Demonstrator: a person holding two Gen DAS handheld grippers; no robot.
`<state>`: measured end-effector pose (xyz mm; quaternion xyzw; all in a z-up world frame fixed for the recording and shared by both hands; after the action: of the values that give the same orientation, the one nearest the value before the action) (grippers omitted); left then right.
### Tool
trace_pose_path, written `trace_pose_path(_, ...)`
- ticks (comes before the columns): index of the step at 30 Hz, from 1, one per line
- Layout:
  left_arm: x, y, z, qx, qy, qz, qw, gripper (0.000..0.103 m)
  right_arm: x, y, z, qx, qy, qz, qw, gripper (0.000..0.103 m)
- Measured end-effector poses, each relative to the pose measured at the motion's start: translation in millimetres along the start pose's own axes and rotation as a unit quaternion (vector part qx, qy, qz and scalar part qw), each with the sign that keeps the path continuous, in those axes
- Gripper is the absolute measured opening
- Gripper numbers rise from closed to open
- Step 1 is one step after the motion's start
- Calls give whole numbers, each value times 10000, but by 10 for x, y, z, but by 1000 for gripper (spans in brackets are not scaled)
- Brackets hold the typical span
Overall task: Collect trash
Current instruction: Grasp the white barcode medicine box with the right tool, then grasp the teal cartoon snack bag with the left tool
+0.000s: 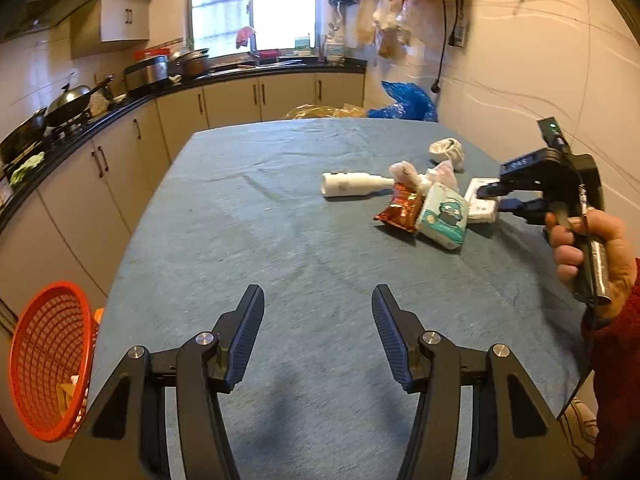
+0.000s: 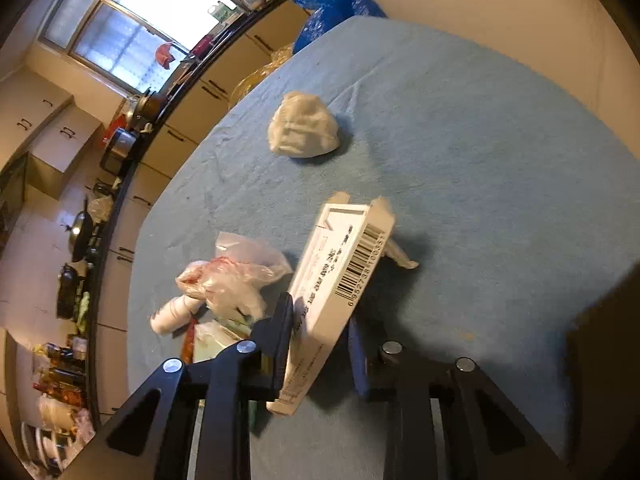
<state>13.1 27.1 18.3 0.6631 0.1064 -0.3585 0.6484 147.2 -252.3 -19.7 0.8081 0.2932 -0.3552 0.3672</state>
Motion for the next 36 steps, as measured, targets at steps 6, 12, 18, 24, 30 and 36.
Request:
trace_pose_path(6,159,132,118,-9,-247,-211,9995,59,-161,-61,-480,-943,810,448,9912,14)
trace_pose_path(12,391,260,435,271,-391,-394,9981,64,-373,-413,-919,-1847,2146,359,9584,14)
trace_pose_path(18,686,255,592,166,-443,-636,9969,69,-382,-511,-1034,-2000,2423,373,9486,14)
trace_pose_path(24,834,295,545,-157,-408,-700,9966,69,-433,-579,-992,-2052,2557,373,9440,14)
trace_pose_path(30,757,291,476,-206,-357,-639,9971,70,-407,-687,-1049,-2097,2711,166,9393,14)
trace_pose_path(36,752,307,316,-487,-291,-621,9965,71,-476,-579,-981,-1931,2642,436,9439,14)
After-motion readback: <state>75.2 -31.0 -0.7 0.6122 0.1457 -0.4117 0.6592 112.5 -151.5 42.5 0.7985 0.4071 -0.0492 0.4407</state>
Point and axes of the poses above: each gripper's, at about its wrist camera, not at the fingertips, and x roughly the way its jaws point, z to its right, y to its top, the point moved 9 cm from there along x, roughly the way its jaws point, and after that the axes turned 8 degrees about -y, right-handed, at the moved point
